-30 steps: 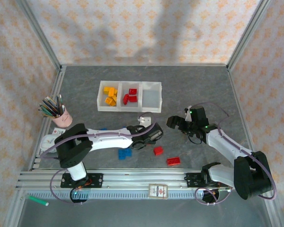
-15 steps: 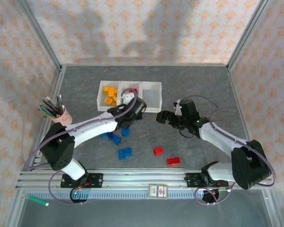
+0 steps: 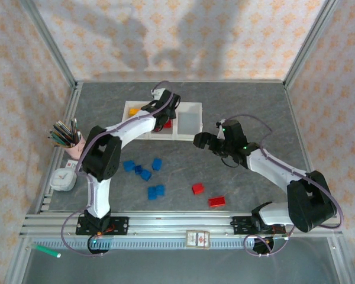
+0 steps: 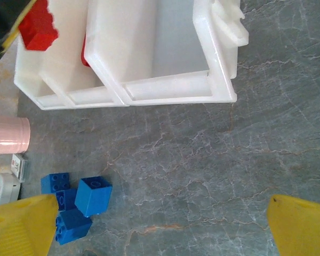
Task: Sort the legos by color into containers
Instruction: Place the lego in the container.
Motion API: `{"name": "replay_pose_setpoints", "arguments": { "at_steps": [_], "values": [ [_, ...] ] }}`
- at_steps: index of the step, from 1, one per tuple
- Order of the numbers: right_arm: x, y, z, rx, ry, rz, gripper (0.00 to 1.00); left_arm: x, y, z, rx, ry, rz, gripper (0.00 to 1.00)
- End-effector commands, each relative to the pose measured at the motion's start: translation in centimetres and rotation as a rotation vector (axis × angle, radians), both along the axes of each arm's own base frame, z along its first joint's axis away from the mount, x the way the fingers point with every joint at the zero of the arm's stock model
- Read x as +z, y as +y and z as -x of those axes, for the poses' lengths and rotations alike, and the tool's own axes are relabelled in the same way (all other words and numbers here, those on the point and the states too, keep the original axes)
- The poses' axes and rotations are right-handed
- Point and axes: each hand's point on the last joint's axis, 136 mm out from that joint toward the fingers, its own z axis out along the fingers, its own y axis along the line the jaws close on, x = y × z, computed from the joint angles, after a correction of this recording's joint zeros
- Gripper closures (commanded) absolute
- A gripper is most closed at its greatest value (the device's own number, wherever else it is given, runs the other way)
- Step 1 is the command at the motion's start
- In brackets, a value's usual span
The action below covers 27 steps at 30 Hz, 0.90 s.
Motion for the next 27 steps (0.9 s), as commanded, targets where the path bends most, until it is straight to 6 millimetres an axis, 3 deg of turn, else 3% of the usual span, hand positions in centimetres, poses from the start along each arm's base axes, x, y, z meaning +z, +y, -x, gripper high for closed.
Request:
{"name": "replay_pose_setpoints", "arguments": {
  "at_steps": [1, 6, 13, 20, 27],
  "values": [
    [1.4, 0.0, -1.2, -0.026, -0.042, 0.008, 0.0, 0.2, 0.5, -1.0, -0.016, 0.022, -0.05, 0.68],
    [1.4, -0.2, -1.3, -0.032, -0.047, 0.015, 0.0, 1.2, 0.7, -1.1, -0.024, 0.005, -0.053, 0.5],
    [1.3, -0.8, -1.0, -0.042, -0.045, 0.023, 0.0, 3.0, 0.5, 0.6, -0.055, 0.012, -0.006, 0.44],
    [0.1, -2.7, 0.3, -0.062, -0.006, 0.042, 0.0, 4.9, -1.2, 6.2, -0.144, 0.0, 0.071, 0.41],
    [-2.0, -4.8, 2.4, -0.084, 0.062, 0.084, 0.0, 3.7, -4.1, 14.3, -0.272, 0.054, 0.081, 0.39]
  ]
}}
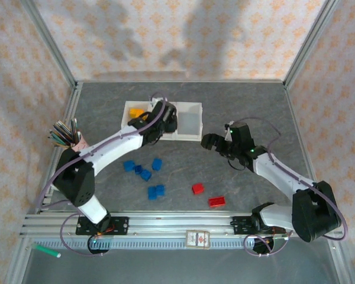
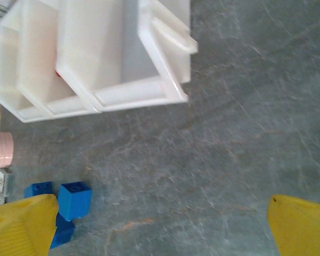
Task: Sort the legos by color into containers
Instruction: Place the lego in the container, then pick up the lego from the middle-left of the table.
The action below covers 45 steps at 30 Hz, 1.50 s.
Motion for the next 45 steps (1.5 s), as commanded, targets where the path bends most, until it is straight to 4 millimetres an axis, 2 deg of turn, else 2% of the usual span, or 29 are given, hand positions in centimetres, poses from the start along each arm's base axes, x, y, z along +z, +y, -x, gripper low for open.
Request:
{"name": "replay_pose_setpoints", "arguments": {
  "at_steps": [1, 8, 10, 13, 16, 22, 28, 35, 40, 45],
  "values": [
    [-0.9, -1.4, 1.6, -0.017, 0.031, 0.037, 0.0, -1.6, -1.3, 4.0, -0.056, 0.06, 0.007, 0.39],
    [-2.9, -2.8, 3.6, -0.058, 0.101, 0.059, 0.0, -4.9, -5.4, 11.6, -0.209, 0.174, 0.027, 0.35],
    [-3.3, -3.2, 4.0, -0.071, 0.114, 0.061, 0.0, -5.6, -7.4, 13.6, -0.297, 0.181, 0.032, 0.32],
    [-3.7, -3.6, 4.5, -0.098, 0.126, 0.056, 0.0, -6.6, -9.8, 15.7, -0.419, 0.176, 0.035, 0.28],
    [-3.8, -4.0, 4.7, -0.113, 0.133, 0.058, 0.0, -7.5, -11.3, 17.2, -0.535, 0.15, 0.008, 0.27],
    [-4.0, -4.5, 5.0, -0.137, 0.138, 0.056, 0.0, -9.9, -13.4, 19.2, -0.712, 0.104, -0.069, 0.26],
    [-4.0, -4.9, 5.1, -0.155, 0.135, 0.055, 0.0, -11.7, -14.5, 19.7, -0.784, 0.078, -0.12, 0.25],
    [-4.0, -5.0, 5.0, -0.154, 0.133, 0.064, 0.0, -13.8, -14.7, 20.5, -0.836, 0.096, -0.138, 0.26],
    [-4.1, -5.0, 5.0, -0.154, 0.131, 0.064, 0.0, -15.0, -14.8, 20.6, -0.855, 0.113, -0.155, 0.3],
    [-4.1, -5.0, 5.0, -0.154, 0.13, 0.065, 0.0, -15.9, -14.7, 20.6, -0.857, 0.122, -0.173, 0.39]
  ]
}}
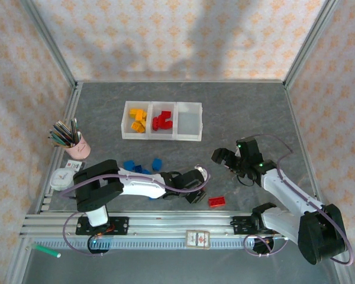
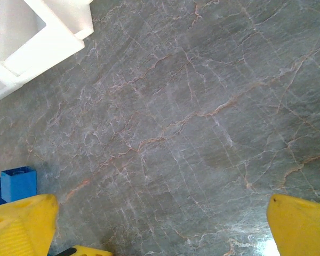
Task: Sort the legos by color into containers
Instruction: Pick up the lego from the middle-left of the table.
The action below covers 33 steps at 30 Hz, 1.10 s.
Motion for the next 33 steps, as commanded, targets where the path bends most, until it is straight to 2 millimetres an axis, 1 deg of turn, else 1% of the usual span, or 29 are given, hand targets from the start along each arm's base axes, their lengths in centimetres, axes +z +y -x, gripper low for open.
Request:
{"name": "replay_pose_setpoints", "arguments": {
  "at_steps": [1, 4, 6, 10, 15, 19, 22, 25, 27, 29, 31, 32, 33],
  "values": [
    [-0.3, -0.7, 0.1, -0.023, 0.0, 0.024, 0.0, -0.6, -0.2, 0.3, -0.026, -0.01, -0.005, 0.42],
    [-0.2, -0.7, 0.0, -0.022, -0.002, 0.026, 0.0, -0.9, 0.0, 0.4, -0.025, -0.009, -0.004, 0.53],
    [-0.1, -0.8, -0.1, -0.021, -0.006, 0.03, 0.0, -1.0, 0.2, 0.4, -0.022, -0.008, -0.007, 0.59],
    [0.7, -0.6, -0.3, -0.011, -0.024, 0.033, 0.0, -0.1, 0.3, 0.4, -0.014, -0.019, 0.009, 0.66],
    [1.9, 0.1, -0.8, 0.03, -0.057, 0.014, 0.0, 2.3, 0.7, -0.5, 0.036, -0.056, 0.056, 0.7],
    [3.5, 0.8, -1.4, 0.062, -0.096, -0.012, 0.0, 4.7, 2.0, -2.2, 0.124, -0.078, 0.098, 0.72],
    [4.7, 1.7, -2.1, 0.087, -0.125, -0.036, 0.0, 7.0, 3.3, -4.0, 0.205, -0.094, 0.14, 0.75],
    [5.7, 3.1, -2.8, 0.122, -0.148, -0.052, 0.0, 9.5, 5.0, -6.3, 0.302, -0.134, 0.16, 0.76],
    [6.4, 4.4, -3.4, 0.147, -0.167, -0.057, 0.0, 11.4, 6.5, -8.5, 0.395, -0.168, 0.174, 0.76],
    [7.0, 5.5, -4.0, 0.163, -0.183, -0.063, 0.01, 12.8, 8.5, -10.9, 0.499, -0.188, 0.178, 0.78],
    [7.6, 6.7, -4.6, 0.18, -0.199, -0.082, 0.0, 14.0, 10.2, -13.4, 0.585, -0.206, 0.189, 0.78],
    [8.4, 7.4, -4.9, 0.191, -0.218, -0.093, 0.0, 14.6, 11.2, -14.7, 0.632, -0.217, 0.191, 0.79],
    [8.2, 7.9, -5.3, 0.197, -0.214, -0.093, 0.0, 15.1, 12.0, -15.9, 0.674, -0.222, 0.193, 0.79]
  ]
}}
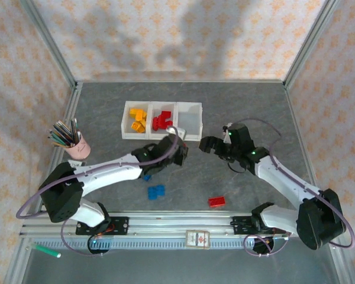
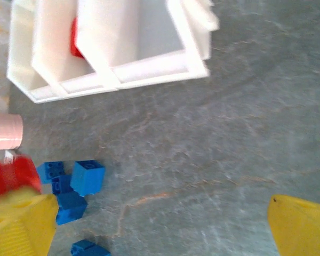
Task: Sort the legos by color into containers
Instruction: Place the lego in the container.
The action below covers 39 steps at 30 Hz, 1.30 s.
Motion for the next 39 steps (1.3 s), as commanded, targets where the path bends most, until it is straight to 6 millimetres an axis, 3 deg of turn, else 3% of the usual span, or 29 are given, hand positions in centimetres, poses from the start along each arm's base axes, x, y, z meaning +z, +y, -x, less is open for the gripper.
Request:
{"name": "replay_pose_setpoints", "arguments": {
  "at_steps": [1, 6, 8, 14, 17, 20, 26, 33, 39],
  "values": [
    [2.7, 2.2, -2.0, 0.025, -0.088, -0.045, 0.0, 2.1, 3.8, -4.1, 0.196, -0.014, 0.001, 0.79],
    [3.3, 3.2, -4.0, 0.012, -0.112, -0.044, 0.0, 2.9, 7.1, -10.3, 0.378, -0.024, 0.002, 0.79],
    [3.1, 3.3, -4.6, 0.004, -0.114, -0.034, 0.0, 2.5, 7.4, -12.6, 0.397, -0.024, 0.01, 0.79],
    [2.6, 3.7, -5.5, 0.005, -0.108, -0.022, 0.0, -1.2, 8.6, -17.9, 0.466, 0.032, -0.045, 0.79],
    [2.4, 3.8, -5.7, 0.007, -0.105, -0.018, 0.0, -2.4, 8.6, -19.2, 0.479, 0.056, -0.067, 0.78],
    [2.3, 3.7, -5.8, 0.008, -0.103, -0.011, 0.0, -3.1, 8.7, -19.4, 0.479, 0.064, -0.085, 0.63],
    [2.5, 3.7, -6.1, 0.01, -0.106, -0.009, 0.0, -3.3, 9.2, -18.9, 0.481, 0.071, -0.102, 0.5],
    [2.9, 3.0, -5.7, 0.009, -0.11, 0.008, 0.0, -1.4, 9.3, -18.0, 0.462, 0.06, -0.084, 0.44],
    [2.2, 1.0, -4.7, -0.015, -0.086, 0.028, 0.0, 1.1, 8.9, -14.7, 0.387, 0.037, -0.009, 0.41]
  ]
}}
